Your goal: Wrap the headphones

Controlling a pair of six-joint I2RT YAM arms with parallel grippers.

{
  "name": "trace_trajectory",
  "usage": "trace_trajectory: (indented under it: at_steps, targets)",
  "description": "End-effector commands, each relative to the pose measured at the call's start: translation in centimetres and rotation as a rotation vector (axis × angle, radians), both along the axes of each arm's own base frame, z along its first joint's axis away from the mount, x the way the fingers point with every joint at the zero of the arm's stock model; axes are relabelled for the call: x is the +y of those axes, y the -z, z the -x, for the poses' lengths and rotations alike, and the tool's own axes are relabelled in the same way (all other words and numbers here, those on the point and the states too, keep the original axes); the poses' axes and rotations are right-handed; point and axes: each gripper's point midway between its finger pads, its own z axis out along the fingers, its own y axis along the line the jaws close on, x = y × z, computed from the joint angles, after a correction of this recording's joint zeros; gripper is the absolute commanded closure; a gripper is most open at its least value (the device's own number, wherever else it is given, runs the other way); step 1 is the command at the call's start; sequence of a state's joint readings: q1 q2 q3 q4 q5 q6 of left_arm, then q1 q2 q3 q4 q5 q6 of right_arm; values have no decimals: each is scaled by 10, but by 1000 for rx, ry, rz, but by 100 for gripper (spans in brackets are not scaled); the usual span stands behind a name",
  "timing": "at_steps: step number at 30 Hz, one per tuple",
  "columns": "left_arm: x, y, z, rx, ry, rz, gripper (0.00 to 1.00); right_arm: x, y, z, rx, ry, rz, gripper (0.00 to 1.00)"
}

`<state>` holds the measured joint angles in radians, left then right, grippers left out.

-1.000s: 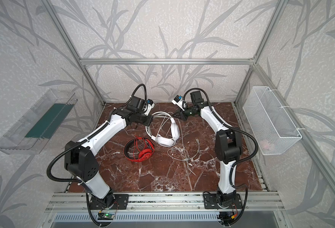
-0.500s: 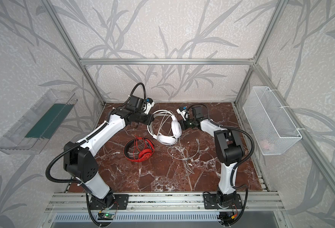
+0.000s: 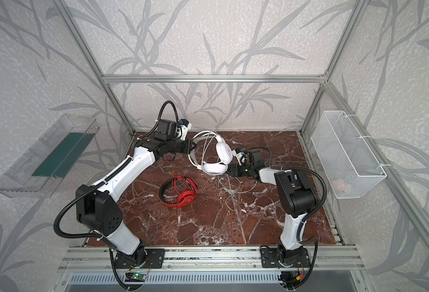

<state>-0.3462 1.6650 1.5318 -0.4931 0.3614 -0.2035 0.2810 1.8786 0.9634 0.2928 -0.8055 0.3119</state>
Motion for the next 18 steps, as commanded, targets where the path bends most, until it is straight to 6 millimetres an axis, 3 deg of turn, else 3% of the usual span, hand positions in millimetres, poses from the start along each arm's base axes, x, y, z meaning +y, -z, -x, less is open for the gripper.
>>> trace_trajectory:
  at_steps: [1, 11, 18]
  targets:
    - [-8, -43, 1, -80, 7, 127, 100, 11, -15, 2, -41, -13, -53, 61]
    - [-8, -54, 1, -91, 4, 150, 100, 42, -2, -2, -16, -17, -89, 60]
    - [-4, -71, -2, -123, -21, 191, 100, 47, 14, 7, 20, -18, -77, 63]
